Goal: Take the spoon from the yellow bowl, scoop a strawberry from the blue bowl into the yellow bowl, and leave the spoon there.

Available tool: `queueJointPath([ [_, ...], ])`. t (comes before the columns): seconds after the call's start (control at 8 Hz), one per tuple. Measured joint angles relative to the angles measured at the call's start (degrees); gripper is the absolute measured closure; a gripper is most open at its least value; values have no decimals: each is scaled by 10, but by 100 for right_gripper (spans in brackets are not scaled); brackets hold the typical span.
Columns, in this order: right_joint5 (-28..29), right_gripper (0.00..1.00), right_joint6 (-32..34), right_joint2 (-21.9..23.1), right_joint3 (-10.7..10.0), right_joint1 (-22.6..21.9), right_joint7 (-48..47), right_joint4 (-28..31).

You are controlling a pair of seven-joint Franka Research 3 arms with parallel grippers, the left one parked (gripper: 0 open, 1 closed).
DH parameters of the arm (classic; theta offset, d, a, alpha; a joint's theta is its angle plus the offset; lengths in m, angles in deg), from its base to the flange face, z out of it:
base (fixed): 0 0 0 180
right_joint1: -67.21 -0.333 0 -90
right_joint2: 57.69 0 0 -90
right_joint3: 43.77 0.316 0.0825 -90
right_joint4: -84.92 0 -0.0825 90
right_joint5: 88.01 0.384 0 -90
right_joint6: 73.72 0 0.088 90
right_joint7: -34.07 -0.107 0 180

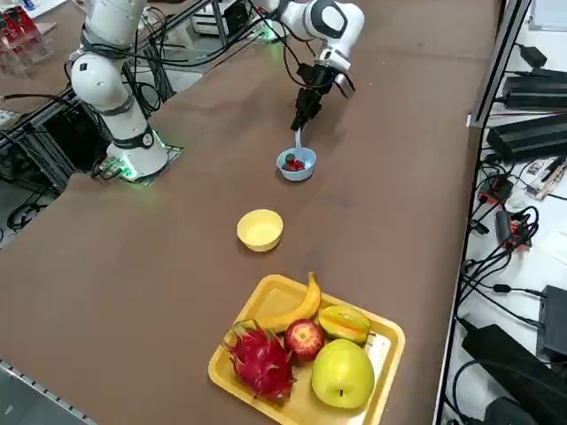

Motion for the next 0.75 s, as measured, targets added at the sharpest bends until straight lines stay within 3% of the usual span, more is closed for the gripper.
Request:
queueJointPath([
  [0.75,-19,89,29,-16,0,-13,13,-4],
])
